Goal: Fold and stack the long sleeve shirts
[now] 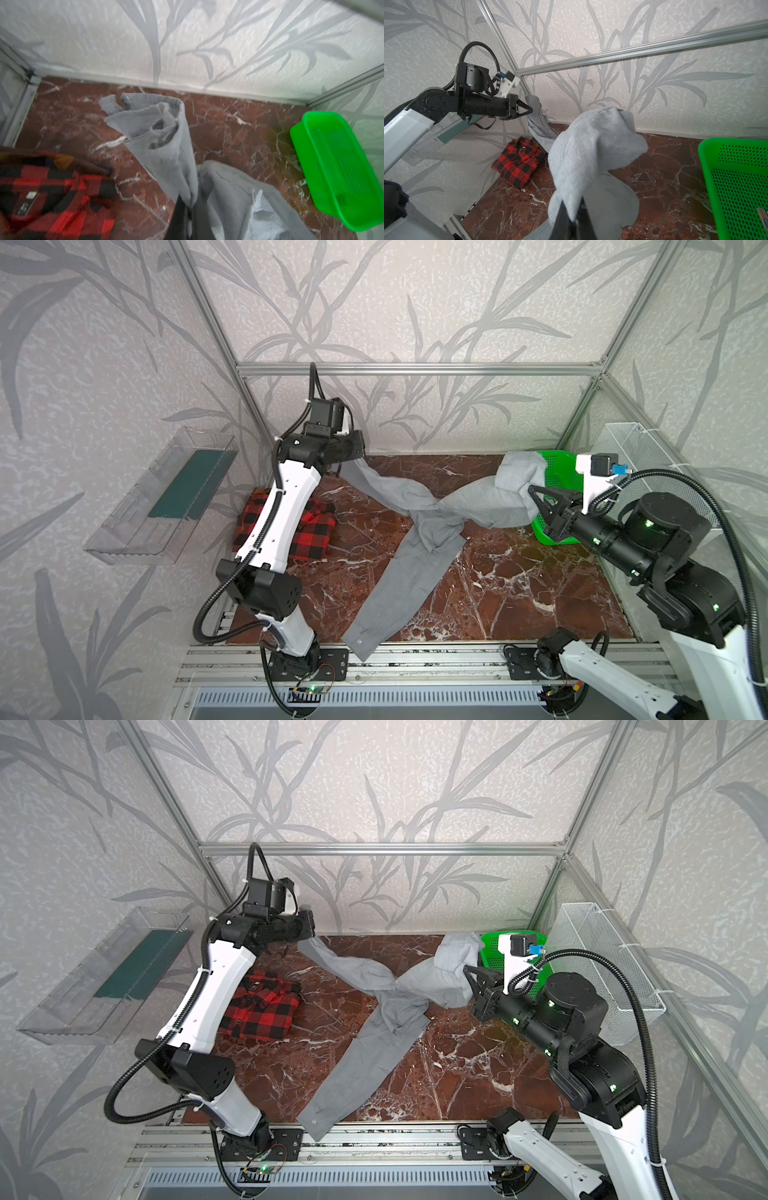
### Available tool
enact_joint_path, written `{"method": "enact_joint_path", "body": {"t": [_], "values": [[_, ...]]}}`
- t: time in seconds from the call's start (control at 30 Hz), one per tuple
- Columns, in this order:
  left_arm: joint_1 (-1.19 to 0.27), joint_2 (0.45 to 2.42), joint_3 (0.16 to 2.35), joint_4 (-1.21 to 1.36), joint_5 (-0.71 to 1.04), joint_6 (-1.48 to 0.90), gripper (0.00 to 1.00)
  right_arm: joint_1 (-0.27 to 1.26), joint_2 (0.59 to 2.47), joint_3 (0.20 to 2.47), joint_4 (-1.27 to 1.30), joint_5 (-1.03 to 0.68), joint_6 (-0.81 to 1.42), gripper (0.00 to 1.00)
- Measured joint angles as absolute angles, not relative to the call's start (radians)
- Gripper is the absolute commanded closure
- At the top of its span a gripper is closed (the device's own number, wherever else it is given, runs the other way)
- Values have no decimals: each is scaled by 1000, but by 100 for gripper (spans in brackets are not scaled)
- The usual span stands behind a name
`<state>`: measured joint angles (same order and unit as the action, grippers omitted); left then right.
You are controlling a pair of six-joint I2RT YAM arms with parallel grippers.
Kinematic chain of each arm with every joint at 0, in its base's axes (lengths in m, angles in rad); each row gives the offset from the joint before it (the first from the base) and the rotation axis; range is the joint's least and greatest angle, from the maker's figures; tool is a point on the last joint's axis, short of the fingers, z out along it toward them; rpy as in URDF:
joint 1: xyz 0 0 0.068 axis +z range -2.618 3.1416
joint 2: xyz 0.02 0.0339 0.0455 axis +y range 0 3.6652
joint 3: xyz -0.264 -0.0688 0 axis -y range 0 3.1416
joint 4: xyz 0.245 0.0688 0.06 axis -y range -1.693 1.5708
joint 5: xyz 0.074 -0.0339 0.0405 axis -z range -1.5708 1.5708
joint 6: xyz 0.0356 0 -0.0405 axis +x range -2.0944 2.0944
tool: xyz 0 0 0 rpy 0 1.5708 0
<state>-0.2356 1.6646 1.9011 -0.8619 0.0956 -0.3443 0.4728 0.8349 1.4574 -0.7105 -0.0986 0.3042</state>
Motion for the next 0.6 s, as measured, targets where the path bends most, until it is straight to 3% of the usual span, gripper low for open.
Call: {"method": "enact_joint_path", "body": {"t": [0.13,0.23,0.37,0.6], "values": [[-223,1601,1652,-796,99,-366,84,472,842,1436,-710,-105,311,100],[-191,1581,1544,-779,102,-388,69,472,846,1431,-709,-114,318,100],[-164,1533,1473,-760,110,-418,38,472,847,1422,-705,-131,326,100],[-165,1267,1228,-686,174,-543,35,472,835,1364,-700,-144,334,100]]}}
